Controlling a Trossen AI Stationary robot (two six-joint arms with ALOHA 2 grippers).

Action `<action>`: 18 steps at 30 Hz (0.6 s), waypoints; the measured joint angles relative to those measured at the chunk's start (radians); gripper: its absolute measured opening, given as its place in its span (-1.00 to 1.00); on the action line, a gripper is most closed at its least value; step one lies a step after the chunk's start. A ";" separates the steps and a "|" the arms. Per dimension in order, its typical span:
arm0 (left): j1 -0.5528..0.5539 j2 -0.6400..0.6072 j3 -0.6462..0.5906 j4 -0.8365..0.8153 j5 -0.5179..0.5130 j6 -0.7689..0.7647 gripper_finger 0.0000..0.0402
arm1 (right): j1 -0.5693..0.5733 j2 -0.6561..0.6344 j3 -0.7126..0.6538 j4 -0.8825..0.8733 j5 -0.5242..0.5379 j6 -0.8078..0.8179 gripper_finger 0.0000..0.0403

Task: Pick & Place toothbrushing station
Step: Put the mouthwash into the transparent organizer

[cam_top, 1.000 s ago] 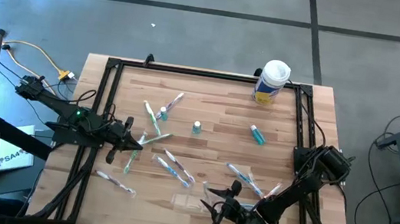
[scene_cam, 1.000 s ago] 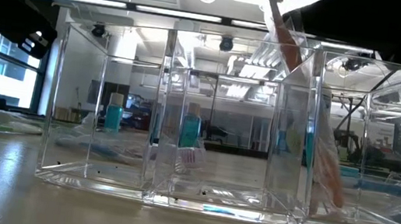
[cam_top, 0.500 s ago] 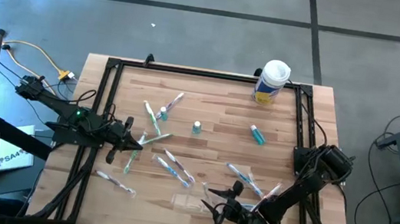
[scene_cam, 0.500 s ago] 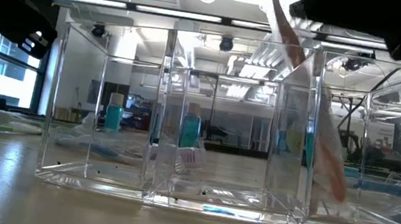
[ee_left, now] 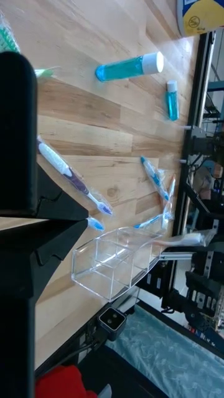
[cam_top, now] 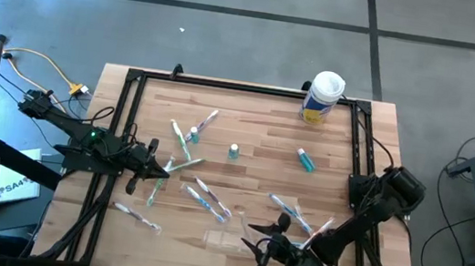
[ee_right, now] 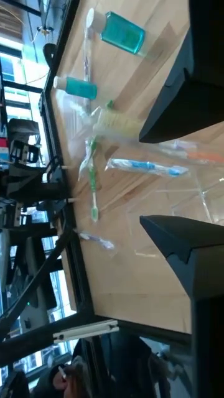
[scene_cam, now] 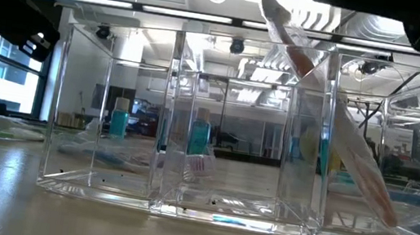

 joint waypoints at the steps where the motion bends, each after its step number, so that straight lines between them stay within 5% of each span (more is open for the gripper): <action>1: 0.000 0.000 0.000 0.000 0.000 0.000 -0.98 | 0.000 -0.002 0.000 0.004 0.001 -0.007 -0.04; 12: 0.000 0.000 0.000 0.000 0.000 0.000 -0.98 | 0.065 -0.168 0.000 -0.013 0.063 -0.106 -0.04; 18: 0.000 0.000 0.000 0.000 0.000 0.000 -0.98 | 0.073 -0.298 0.000 -0.315 0.117 0.082 -0.04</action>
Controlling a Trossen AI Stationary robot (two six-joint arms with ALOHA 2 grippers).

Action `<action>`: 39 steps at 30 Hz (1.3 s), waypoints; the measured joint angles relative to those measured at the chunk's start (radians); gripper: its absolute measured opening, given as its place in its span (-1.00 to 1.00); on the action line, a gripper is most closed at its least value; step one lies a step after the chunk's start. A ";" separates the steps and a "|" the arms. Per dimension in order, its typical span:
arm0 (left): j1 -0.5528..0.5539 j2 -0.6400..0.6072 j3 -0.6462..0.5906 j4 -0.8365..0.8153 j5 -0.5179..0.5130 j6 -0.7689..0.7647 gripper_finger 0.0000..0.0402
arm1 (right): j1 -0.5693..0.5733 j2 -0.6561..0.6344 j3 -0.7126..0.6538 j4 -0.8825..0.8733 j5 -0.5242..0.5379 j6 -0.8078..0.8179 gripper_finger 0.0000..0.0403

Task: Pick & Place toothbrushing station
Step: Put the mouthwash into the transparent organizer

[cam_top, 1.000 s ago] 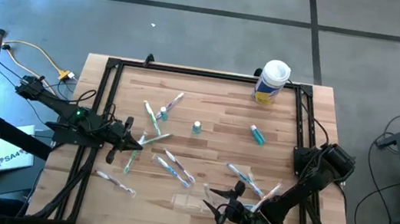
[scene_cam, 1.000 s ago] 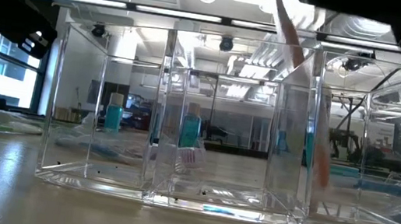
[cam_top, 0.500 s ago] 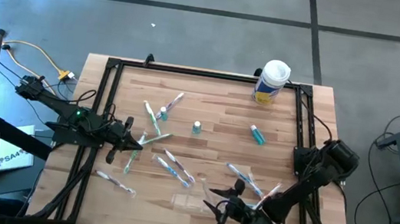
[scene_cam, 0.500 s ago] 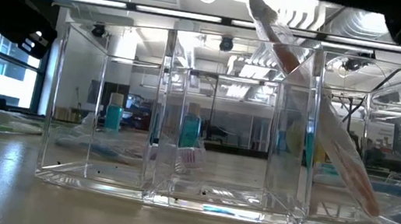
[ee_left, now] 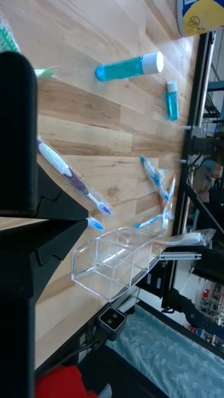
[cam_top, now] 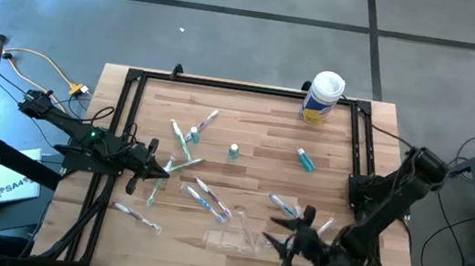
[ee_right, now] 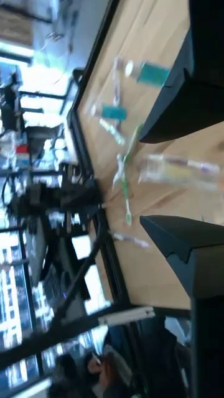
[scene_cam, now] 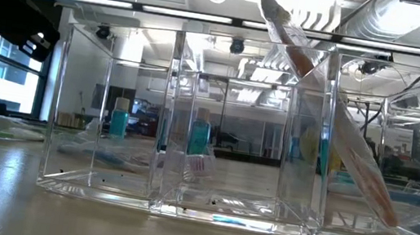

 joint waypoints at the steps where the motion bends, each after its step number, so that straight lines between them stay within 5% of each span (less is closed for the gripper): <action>1: 0.000 0.000 0.000 0.000 0.000 0.000 -0.98 | -0.013 -0.020 0.000 -0.064 -0.010 0.055 -0.04; 9: 0.000 0.000 0.000 0.000 0.000 -0.005 -0.98 | -0.190 -0.120 0.000 -0.446 -0.221 0.334 -0.04; 17: 0.000 0.000 0.000 0.000 0.000 -0.056 -0.98 | -0.377 -0.262 -0.001 -0.524 -0.454 0.311 -0.12; 29: 0.000 0.000 0.000 -0.002 -0.001 -0.058 -0.98 | -0.421 -0.434 0.000 -0.539 -0.517 -0.040 -0.34; 39: 0.000 0.000 0.000 -0.003 -0.003 -0.074 -0.98 | -0.497 -0.447 0.000 -0.801 -0.580 0.129 0.00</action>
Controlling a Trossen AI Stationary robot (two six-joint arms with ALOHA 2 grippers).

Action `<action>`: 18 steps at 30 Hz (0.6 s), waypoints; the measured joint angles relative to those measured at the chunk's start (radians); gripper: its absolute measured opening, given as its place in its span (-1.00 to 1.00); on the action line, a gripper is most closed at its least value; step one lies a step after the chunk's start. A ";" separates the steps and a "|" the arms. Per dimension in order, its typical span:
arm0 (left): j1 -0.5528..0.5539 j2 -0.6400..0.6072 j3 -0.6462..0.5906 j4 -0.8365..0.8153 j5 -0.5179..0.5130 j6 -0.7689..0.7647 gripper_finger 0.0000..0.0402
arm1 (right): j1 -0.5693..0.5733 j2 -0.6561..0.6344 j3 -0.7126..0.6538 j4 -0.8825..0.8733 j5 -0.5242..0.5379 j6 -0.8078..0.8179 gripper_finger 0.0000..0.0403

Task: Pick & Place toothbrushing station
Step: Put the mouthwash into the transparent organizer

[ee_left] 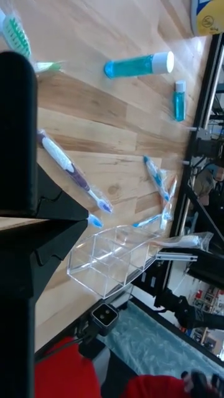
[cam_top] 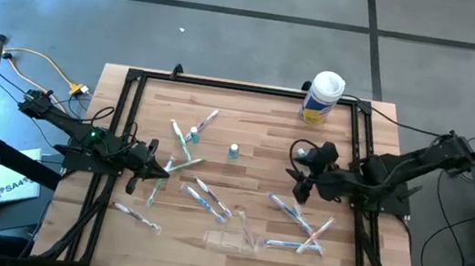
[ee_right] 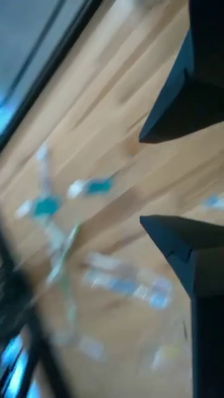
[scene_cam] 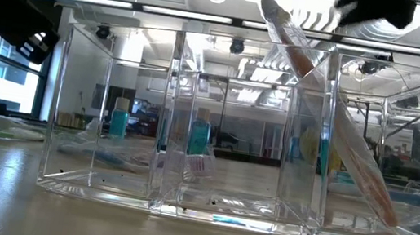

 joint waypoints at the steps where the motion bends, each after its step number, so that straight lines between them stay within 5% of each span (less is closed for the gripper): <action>1: 0.000 0.000 0.000 0.000 0.000 -0.003 -0.98 | -0.015 0.000 0.000 -0.053 -0.005 0.026 0.06; 8: 0.000 0.000 -0.001 0.012 -0.004 -0.026 -0.98 | -0.130 -0.001 0.000 -0.273 -0.029 0.155 0.38; 18: 0.000 0.000 -0.002 0.014 -0.003 -0.025 -0.98 | -0.339 0.071 0.000 -0.330 -0.189 0.159 0.38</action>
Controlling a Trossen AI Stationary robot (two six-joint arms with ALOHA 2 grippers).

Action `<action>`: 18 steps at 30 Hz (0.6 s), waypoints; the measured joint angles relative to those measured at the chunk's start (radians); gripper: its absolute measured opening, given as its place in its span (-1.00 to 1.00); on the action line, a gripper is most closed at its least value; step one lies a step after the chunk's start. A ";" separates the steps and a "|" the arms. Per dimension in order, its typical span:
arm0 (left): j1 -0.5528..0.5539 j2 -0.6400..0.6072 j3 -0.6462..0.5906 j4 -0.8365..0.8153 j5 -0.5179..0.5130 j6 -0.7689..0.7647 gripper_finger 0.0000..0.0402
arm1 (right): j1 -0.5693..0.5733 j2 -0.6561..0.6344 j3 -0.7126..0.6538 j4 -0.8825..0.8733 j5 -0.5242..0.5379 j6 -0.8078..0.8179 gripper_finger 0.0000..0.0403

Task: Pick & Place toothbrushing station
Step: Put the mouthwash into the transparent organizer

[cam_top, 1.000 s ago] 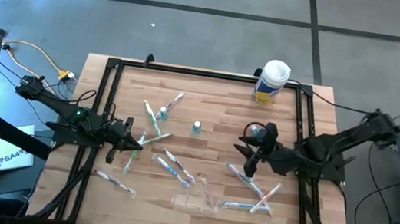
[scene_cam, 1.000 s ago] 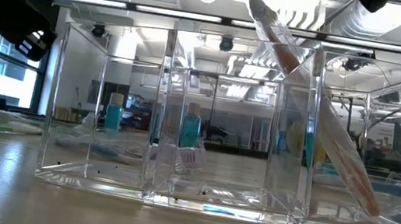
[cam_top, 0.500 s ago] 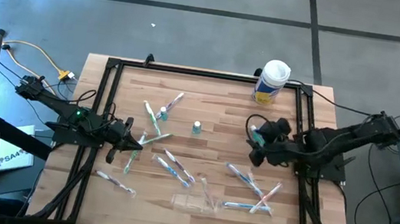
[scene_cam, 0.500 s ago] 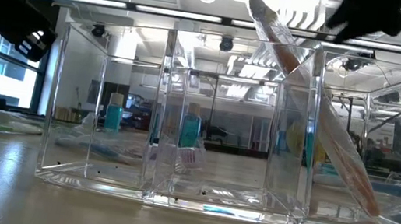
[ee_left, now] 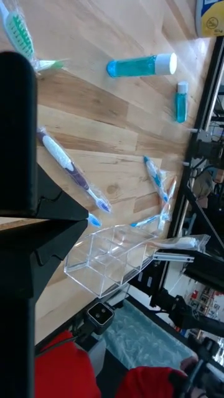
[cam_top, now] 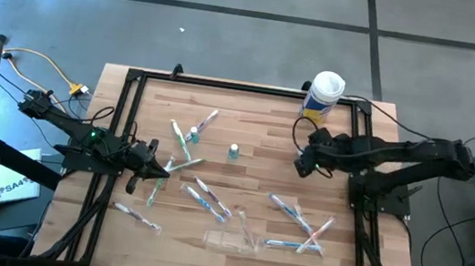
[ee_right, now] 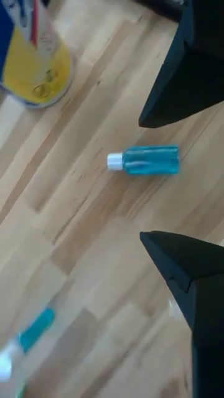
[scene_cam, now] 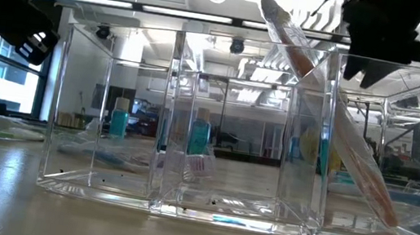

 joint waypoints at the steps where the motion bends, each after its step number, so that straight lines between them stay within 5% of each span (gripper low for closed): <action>1: 0.000 0.000 0.000 0.000 0.000 0.002 -0.98 | -0.022 0.008 0.000 0.000 -0.013 0.000 0.37; 9: 0.000 0.000 0.000 -0.003 0.000 0.006 -0.98 | -0.154 0.085 0.000 -0.009 -0.143 -0.084 0.33; 18: 0.000 0.000 0.000 -0.004 0.000 0.052 -0.98 | -0.244 0.218 0.000 -0.009 -0.146 -0.112 0.33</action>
